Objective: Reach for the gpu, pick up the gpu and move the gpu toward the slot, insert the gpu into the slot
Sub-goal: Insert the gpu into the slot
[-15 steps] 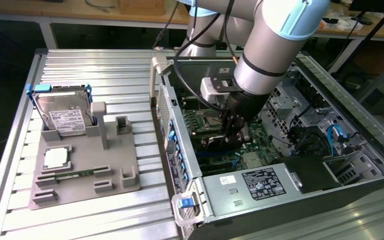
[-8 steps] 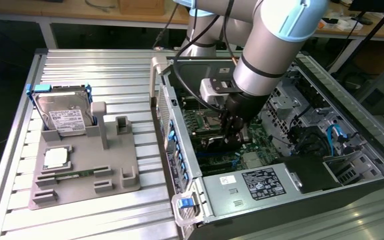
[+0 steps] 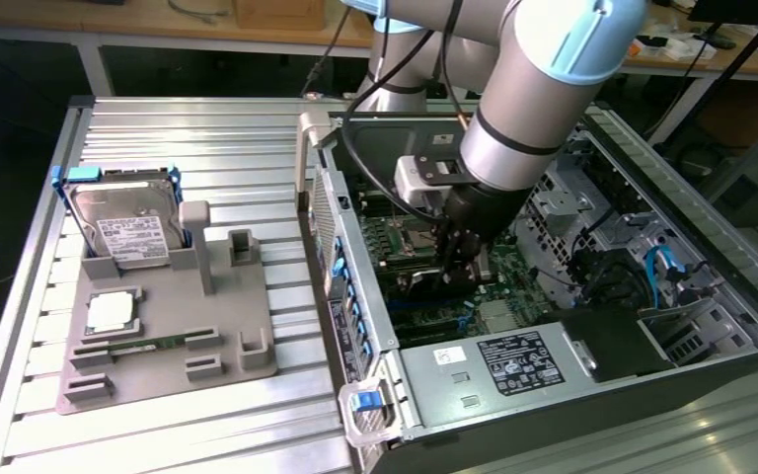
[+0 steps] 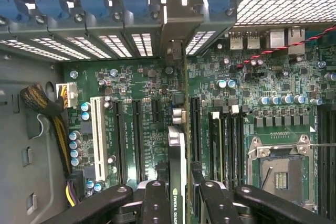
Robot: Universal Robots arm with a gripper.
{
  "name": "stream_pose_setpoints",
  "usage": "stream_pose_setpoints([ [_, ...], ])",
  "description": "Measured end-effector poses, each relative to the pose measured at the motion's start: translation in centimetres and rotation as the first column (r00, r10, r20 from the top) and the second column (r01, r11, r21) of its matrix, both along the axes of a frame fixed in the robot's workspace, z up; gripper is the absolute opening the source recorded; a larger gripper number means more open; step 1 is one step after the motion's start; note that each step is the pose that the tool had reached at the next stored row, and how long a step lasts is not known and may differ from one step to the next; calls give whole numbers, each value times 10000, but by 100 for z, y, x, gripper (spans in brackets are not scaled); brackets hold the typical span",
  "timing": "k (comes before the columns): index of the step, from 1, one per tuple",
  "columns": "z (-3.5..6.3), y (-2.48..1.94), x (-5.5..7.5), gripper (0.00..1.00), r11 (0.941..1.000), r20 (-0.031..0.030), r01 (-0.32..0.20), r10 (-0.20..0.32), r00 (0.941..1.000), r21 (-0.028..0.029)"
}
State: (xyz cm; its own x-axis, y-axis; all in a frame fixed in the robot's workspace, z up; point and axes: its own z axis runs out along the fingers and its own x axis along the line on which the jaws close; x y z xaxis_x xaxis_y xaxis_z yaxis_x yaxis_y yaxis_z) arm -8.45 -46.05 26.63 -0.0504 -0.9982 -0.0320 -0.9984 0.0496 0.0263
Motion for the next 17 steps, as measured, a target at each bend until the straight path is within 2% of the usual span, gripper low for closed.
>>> stream_pose_setpoints([
  [7, 22, -35, -1, 27, 10000, -1, 0, 0, 10000, -8],
  [8, 18, -39, -19, 27, 10000, 0, -1, 1, 10000, -37],
  [10, 1, -12, -26, 27, 10000, -2, 0, 0, 10000, -40],
  [17, 24, -25, -26, 27, 10000, -1, 0, 0, 10000, -43],
])
